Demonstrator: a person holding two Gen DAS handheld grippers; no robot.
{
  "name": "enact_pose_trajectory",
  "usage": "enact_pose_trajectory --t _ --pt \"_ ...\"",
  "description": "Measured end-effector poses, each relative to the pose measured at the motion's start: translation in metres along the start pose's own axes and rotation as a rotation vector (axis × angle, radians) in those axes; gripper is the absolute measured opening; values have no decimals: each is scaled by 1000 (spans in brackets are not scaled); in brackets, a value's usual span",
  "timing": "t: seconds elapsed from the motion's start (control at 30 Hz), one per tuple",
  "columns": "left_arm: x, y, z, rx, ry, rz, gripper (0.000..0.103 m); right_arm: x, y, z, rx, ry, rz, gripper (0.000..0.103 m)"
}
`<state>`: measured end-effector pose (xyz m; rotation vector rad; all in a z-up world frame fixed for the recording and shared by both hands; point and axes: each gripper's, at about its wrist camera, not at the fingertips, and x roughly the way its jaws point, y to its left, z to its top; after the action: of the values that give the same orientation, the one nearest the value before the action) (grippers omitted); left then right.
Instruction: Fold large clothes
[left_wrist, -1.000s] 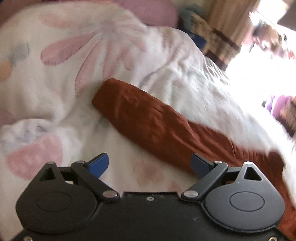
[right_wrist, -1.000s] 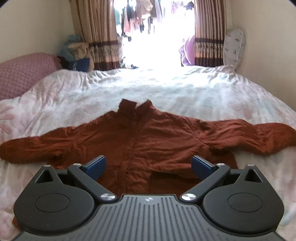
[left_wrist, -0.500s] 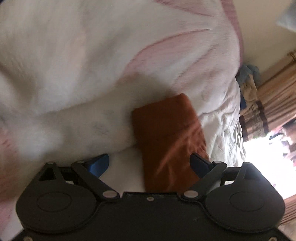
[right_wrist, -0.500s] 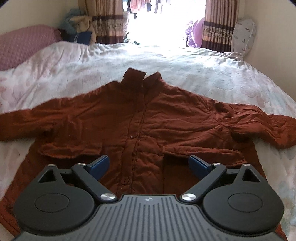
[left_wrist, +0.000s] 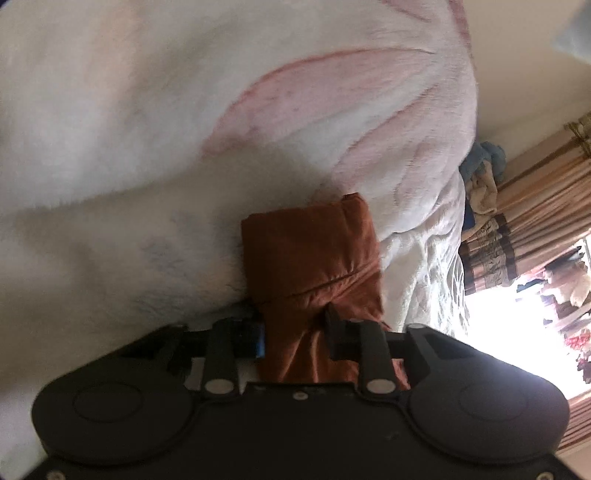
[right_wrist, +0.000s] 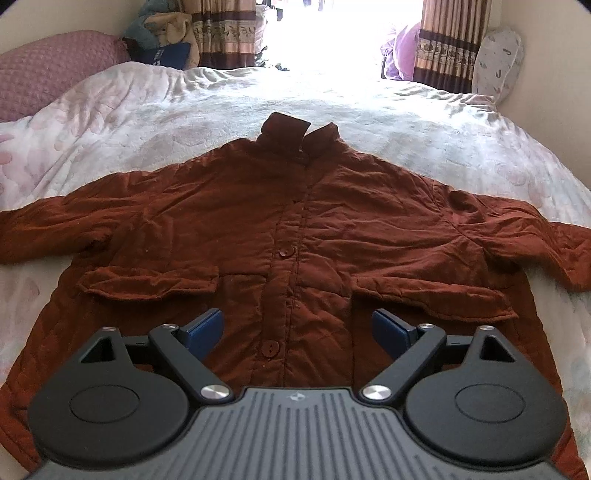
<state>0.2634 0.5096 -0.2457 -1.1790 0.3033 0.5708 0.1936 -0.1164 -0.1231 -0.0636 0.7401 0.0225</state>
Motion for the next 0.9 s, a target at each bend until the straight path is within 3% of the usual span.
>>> enact_pose_trajectory --t 0.1,0.27,0.4,0.57,0.7,0.73,0.77,0.8,0.83,0.9 --pt "-16 -11 0 8 -5 -44 7 -2 -5 -1 14 4 9 103" --pt "-45 -61 -10 94 8 -163 7 -10 -17 -4 55 -16 36 103" --pt "-64 -118 -46 184 87 -285 7 -19 -30 -6 116 -40 68 103" --pt "-77 -197 -141 286 251 -444 7 -36 -52 -11 139 -79 70 103" --pt "-86 -260 -248 357 411 -574 8 -49 -81 -15 187 -91 64 103" --pt "-90 -271 -275 392 440 -579 10 -52 -88 -16 198 -94 63 103" --pt "-92 -285 -305 467 463 -557 27 -55 -95 -16 209 -97 61 103" --pt "-92 -295 -332 561 486 -521 66 -56 -101 -16 214 -98 65 103" --pt "-92 -301 -357 662 499 -470 73 -56 -105 -15 213 -99 72 103" --pt "-95 -300 -393 777 561 -401 68 -54 -111 -13 205 -107 85 103"
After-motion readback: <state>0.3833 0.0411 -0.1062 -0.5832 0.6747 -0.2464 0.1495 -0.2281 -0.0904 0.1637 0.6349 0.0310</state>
